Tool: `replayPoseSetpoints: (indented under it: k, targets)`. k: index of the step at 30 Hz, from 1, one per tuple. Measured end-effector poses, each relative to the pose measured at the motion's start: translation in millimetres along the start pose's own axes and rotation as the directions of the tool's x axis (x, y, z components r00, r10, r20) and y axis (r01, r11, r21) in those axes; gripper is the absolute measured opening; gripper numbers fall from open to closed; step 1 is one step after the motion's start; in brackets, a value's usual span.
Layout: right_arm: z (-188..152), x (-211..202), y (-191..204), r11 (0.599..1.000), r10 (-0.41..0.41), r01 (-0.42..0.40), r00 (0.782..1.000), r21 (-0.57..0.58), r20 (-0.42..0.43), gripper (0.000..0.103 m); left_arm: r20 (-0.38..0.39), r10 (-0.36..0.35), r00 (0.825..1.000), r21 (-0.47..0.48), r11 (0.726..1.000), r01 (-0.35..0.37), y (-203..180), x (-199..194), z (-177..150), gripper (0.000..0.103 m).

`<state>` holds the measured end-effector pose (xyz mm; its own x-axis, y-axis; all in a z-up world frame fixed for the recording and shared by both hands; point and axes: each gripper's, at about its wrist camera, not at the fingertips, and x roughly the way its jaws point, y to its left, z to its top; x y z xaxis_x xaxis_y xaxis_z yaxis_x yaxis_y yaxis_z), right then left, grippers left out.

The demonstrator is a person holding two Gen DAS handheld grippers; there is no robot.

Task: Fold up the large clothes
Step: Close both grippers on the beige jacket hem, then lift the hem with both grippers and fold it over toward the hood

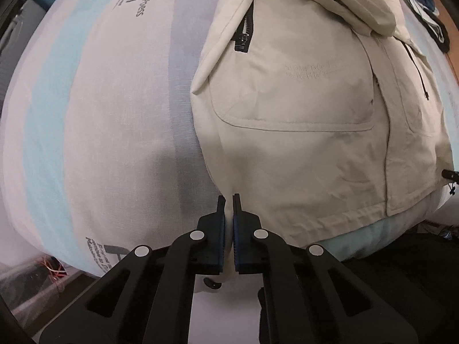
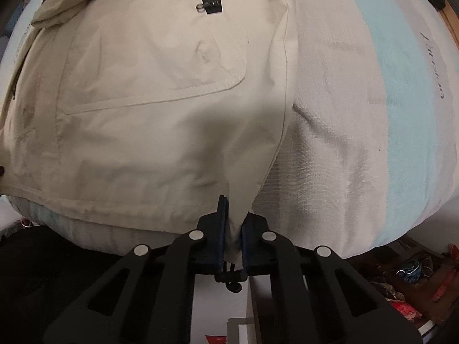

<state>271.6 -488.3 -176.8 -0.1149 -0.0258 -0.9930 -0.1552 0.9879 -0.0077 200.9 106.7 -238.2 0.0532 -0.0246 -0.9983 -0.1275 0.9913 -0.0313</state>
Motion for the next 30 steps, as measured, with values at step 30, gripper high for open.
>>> replayPoseSetpoints:
  k: [30]
  targets:
    - [56,-133,-40,0.977,0.212,-0.212,0.977,0.014,-0.003,0.007,0.006,-0.022,1.0,0.065,0.998,0.022,5,-103,81,0.003]
